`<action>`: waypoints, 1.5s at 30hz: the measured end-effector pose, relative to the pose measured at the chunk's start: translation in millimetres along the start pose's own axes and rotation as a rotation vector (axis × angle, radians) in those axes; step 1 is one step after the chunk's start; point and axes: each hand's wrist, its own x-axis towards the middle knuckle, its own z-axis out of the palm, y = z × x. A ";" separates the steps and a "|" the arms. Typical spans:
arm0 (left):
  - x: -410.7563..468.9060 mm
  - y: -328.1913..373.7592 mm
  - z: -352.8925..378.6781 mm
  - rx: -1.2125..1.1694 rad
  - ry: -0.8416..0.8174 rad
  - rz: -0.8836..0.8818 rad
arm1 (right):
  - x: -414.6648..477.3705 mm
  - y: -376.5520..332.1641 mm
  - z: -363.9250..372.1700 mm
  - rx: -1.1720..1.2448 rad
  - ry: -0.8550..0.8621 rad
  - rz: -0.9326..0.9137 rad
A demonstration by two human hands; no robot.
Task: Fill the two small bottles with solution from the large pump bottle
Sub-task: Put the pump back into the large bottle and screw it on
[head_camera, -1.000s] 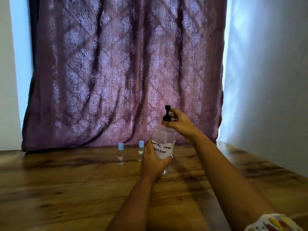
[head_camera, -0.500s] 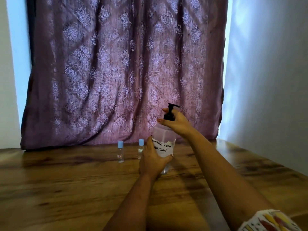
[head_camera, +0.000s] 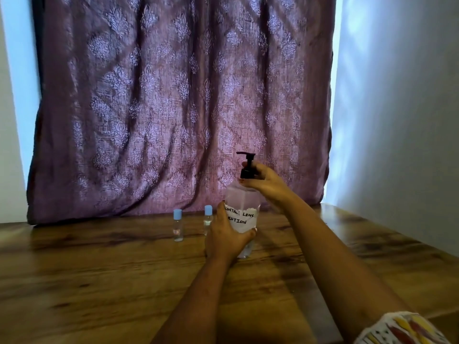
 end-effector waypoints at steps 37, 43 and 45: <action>-2.1 4.0 -0.5 0.041 -0.033 0.038 | -2.8 4.3 3.6 -0.028 0.331 -0.033; -1.9 4.8 -2.5 0.039 -0.042 0.013 | -7.0 4.1 5.4 0.027 0.082 0.005; -1.8 3.8 -2.4 0.027 -0.021 0.011 | -7.2 3.0 2.3 0.132 0.030 0.020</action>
